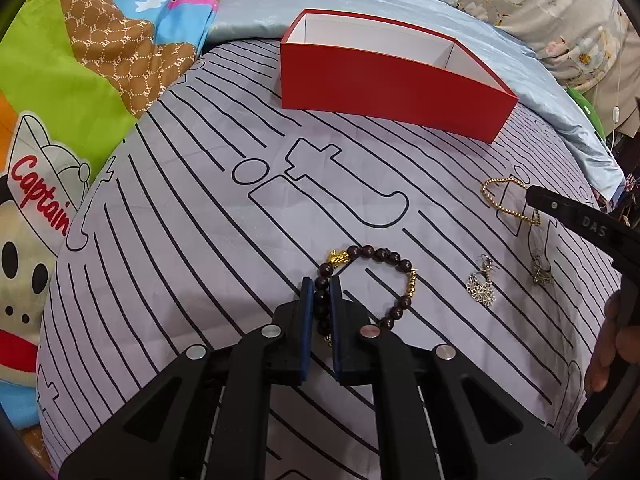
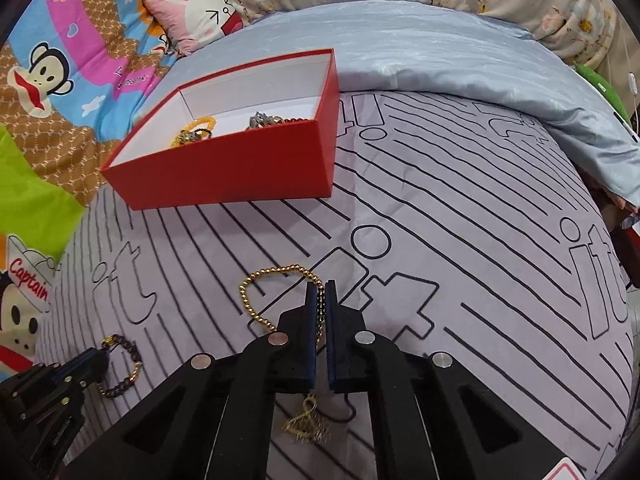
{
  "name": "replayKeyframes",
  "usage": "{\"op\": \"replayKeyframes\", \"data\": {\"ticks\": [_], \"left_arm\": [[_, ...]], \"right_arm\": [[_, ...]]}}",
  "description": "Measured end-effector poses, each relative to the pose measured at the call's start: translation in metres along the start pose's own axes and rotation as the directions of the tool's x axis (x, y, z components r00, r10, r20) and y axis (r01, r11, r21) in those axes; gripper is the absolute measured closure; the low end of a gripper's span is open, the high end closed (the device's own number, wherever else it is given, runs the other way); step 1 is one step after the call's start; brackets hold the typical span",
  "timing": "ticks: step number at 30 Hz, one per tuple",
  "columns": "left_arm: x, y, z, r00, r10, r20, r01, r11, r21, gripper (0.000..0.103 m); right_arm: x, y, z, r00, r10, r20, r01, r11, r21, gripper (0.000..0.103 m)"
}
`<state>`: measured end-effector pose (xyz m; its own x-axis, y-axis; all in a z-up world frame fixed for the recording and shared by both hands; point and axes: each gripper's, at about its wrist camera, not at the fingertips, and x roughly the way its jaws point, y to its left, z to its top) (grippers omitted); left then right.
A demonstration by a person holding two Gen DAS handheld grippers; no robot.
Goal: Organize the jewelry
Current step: 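Lower the right tool onto the gold heart chain bracelet and close it, then lift both held bracelets and carry them over the red box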
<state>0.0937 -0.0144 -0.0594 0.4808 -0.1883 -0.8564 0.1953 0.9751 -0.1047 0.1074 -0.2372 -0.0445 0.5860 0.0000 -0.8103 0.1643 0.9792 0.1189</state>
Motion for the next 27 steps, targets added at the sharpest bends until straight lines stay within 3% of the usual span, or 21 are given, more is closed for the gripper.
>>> {"op": "replayKeyframes", "data": {"ticks": [15, 27], "left_arm": [[-0.039, -0.012, 0.002, 0.997, -0.034, 0.064, 0.033, 0.999, 0.012, 0.095], [-0.059, -0.017, 0.01, 0.994, -0.046, 0.104, 0.044, 0.999, 0.025, 0.095]], "right_arm": [[-0.062, 0.013, -0.02, 0.996, 0.053, 0.067, -0.052, 0.998, -0.02, 0.099], [-0.085, 0.033, -0.026, 0.992, 0.1, 0.081, -0.095, 0.994, -0.056, 0.099]]}}
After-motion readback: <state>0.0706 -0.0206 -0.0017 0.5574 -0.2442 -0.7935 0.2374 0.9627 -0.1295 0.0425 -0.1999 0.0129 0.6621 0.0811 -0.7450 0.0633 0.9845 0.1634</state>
